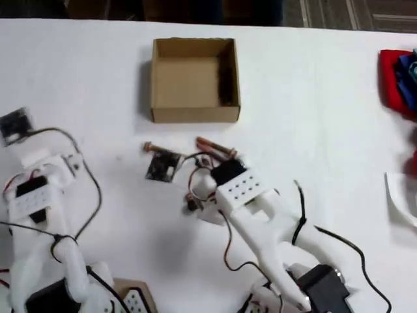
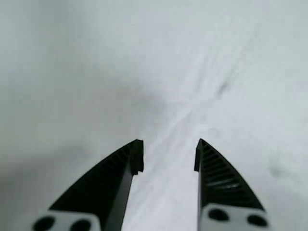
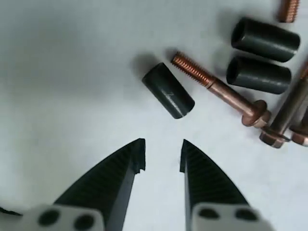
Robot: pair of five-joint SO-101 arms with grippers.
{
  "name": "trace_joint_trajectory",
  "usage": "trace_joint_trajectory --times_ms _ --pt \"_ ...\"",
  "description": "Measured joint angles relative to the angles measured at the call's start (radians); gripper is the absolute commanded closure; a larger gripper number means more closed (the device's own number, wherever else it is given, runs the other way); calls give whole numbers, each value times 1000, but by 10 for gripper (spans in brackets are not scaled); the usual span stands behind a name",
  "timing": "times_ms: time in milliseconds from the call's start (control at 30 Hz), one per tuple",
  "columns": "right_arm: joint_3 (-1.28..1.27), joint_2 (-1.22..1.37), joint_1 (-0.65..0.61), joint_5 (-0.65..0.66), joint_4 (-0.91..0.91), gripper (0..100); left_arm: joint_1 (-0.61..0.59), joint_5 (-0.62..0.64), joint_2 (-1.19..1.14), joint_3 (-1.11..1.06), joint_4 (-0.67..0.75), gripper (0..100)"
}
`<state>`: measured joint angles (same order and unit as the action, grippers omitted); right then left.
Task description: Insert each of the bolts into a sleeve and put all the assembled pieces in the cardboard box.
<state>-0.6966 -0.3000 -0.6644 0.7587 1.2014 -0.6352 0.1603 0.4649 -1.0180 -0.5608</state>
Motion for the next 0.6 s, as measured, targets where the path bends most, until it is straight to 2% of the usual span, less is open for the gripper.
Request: trace_joint_trajectory --times_ms 200,367,600 --pt "-6 -2 -80 146 -3 830 -12 28 0 0 0 808" --pt "-6 21 -97 158 -26 830 -20 38 0 0 0 808" --pt "95 227 -97 160 -68 830 -20 38 0 0 0 808"
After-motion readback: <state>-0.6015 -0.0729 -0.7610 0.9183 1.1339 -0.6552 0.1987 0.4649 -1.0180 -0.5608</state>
